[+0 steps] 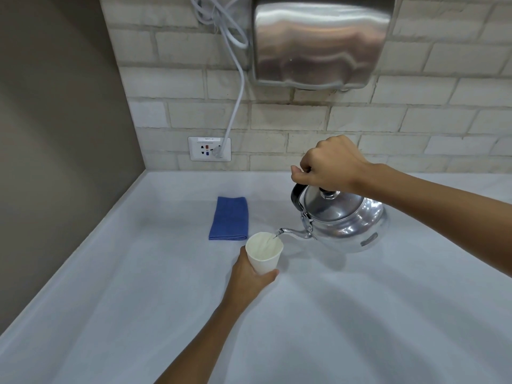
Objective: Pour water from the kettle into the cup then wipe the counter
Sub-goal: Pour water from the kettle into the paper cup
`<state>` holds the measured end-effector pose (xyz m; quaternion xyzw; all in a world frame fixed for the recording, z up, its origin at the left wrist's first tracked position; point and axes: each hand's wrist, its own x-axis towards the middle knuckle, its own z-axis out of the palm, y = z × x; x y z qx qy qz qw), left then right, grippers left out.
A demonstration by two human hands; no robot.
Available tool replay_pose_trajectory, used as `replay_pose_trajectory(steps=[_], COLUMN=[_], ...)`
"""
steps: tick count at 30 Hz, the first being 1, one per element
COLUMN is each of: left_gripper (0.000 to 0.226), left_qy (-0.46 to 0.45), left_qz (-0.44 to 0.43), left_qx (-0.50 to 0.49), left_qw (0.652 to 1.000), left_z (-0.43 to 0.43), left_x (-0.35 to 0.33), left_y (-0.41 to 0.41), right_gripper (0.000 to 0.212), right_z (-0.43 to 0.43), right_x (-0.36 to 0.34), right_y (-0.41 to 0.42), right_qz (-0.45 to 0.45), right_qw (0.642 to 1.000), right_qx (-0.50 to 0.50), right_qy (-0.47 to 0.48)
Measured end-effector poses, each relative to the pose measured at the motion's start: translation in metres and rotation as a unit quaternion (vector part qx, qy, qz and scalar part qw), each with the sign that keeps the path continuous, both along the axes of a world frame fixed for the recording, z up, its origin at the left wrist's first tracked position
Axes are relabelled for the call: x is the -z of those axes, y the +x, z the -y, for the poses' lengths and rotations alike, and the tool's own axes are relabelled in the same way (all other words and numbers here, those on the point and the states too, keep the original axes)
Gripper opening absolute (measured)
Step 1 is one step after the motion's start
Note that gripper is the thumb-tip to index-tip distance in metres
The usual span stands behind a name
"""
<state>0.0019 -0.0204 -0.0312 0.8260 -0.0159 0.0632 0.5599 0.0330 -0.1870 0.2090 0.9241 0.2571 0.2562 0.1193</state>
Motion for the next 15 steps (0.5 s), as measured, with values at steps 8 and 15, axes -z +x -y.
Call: replay_pose_trajectory(steps=[8, 15], left_gripper=[0.081, 0.08], left_qy=[-0.001, -0.002], left_qz=[0.002, 0.004], left_qx=[0.003, 0.008], left_qw=[1.0, 1.0], left_z=[-0.0003, -0.0005], left_x=[0.0002, -0.0007], left_y=[0.0, -0.0008], right_gripper=[0.049, 0.054], right_z=[0.0017, 0.0028], right_x=[-0.0022, -0.0028], right_y=[0.0009, 0.0], right_qz=[0.002, 0.003], right_qw=[1.0, 1.0], right_qx=[-0.005, -0.004], right_qy=[-0.012, -0.021])
